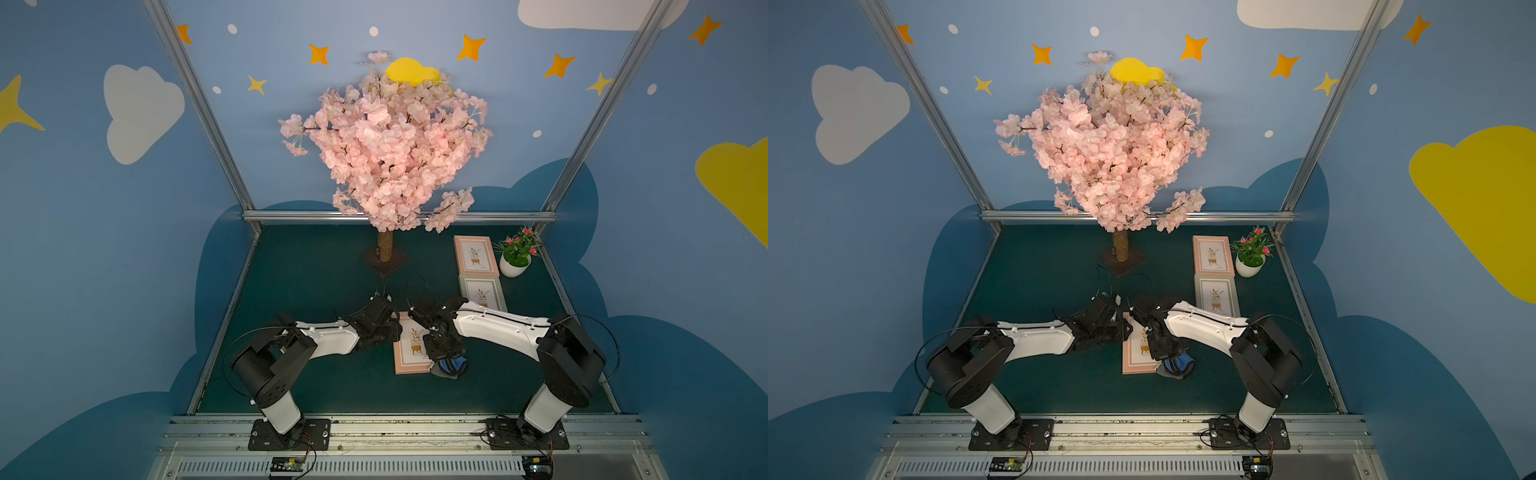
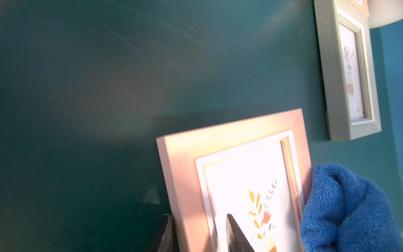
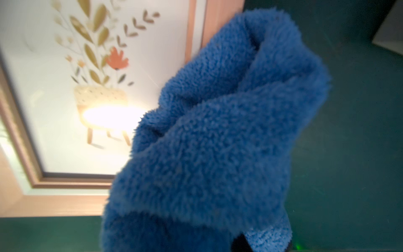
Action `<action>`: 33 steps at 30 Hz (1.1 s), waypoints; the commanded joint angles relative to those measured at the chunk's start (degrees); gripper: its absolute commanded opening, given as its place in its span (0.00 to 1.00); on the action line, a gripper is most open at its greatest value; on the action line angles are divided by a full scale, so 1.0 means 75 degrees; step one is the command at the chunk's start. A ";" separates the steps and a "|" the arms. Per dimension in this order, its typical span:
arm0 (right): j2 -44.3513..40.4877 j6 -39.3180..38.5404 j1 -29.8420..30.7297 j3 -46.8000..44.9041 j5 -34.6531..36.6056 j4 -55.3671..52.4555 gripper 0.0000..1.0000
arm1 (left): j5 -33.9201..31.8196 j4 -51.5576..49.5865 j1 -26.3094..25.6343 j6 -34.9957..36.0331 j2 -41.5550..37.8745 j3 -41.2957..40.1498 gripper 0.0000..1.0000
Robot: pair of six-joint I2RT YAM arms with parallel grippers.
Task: Wipe the picture frame with a cloth
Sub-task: Wipe the dirt from the picture frame.
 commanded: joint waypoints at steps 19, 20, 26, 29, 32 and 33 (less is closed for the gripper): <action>-0.0507 0.0383 0.0043 -0.0768 -0.0244 -0.0111 0.00 | -0.1197 -0.2096 0.0077 0.0298 0.1010 -0.0042 0.32; -0.0412 0.0328 -0.0001 -0.0687 -0.0187 -0.0079 0.00 | -0.1162 -0.2046 0.0078 0.0294 0.1005 -0.0072 0.32; 0.0498 -0.0338 -0.0537 0.0551 0.0027 0.0174 0.00 | -0.0985 -0.1885 0.0019 0.0235 0.0891 -0.0138 0.32; 0.1030 -0.0645 -0.0810 0.1262 0.0094 0.0224 0.00 | -0.0978 -0.1854 -0.0016 0.0203 0.0812 -0.0158 0.32; 0.1453 -0.0801 -0.0958 0.1745 0.0098 0.0173 0.00 | -0.0978 -0.1830 -0.0056 0.0167 0.0756 -0.0147 0.32; 0.1482 -0.0819 -0.0955 0.1764 0.0095 0.0138 0.00 | -0.0972 -0.1827 -0.0057 0.0149 0.0745 -0.0147 0.32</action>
